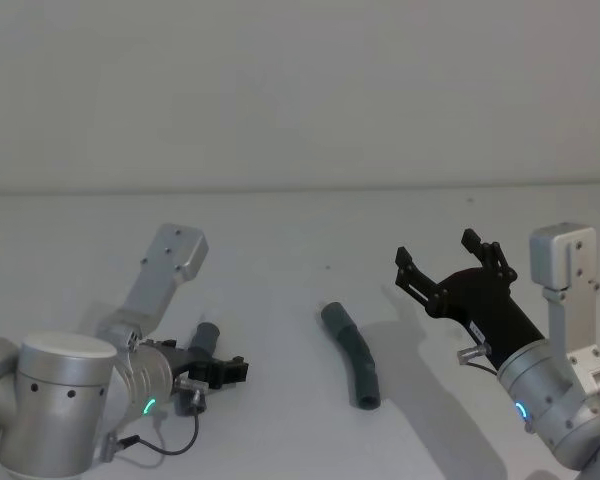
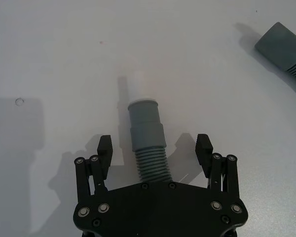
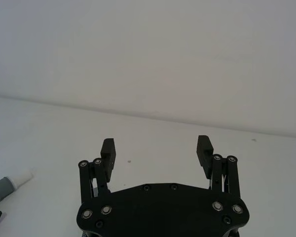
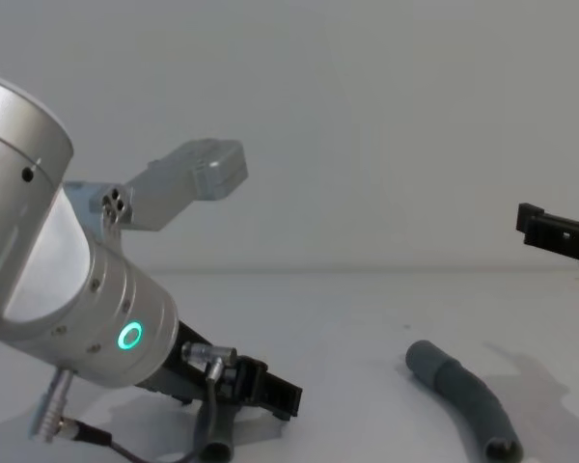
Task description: Use both hands to pick up one end of the pipe from the table, align the ends, and insert them.
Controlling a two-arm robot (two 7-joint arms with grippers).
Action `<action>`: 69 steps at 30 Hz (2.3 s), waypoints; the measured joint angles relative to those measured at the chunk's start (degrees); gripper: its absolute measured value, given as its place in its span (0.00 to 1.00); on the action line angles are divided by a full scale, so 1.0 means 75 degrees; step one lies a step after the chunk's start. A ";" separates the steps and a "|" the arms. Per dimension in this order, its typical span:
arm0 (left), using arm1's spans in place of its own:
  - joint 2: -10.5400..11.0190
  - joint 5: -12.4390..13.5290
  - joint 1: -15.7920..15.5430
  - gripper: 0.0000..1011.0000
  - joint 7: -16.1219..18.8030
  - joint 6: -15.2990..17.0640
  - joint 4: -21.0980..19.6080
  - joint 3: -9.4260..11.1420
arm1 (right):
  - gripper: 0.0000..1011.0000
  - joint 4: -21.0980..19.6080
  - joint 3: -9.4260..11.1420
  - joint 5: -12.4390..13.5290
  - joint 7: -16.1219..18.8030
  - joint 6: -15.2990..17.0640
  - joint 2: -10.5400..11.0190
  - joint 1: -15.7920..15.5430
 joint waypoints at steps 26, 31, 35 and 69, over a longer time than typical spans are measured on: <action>-0.0016 0.0043 0.0007 0.82 -0.0015 -0.0035 0.0022 -0.0024 | 0.99 0.0000 0.0000 0.0000 0.0000 0.0000 0.0000 0.0000; -0.0019 0.0044 0.0007 0.80 -0.0015 -0.0036 0.0025 -0.0023 | 0.99 0.0000 0.0000 0.0000 0.0000 0.0000 0.0000 0.0000; -0.0021 0.0045 0.0008 0.77 -0.0016 -0.0036 0.0027 -0.0022 | 0.99 0.0000 0.0000 0.0000 0.0000 0.0000 0.0001 0.0000; -0.0022 0.0041 0.0012 0.54 -0.0028 -0.0037 0.0030 -0.0011 | 0.99 0.0000 0.0000 0.0000 0.0000 0.0000 0.0000 0.0000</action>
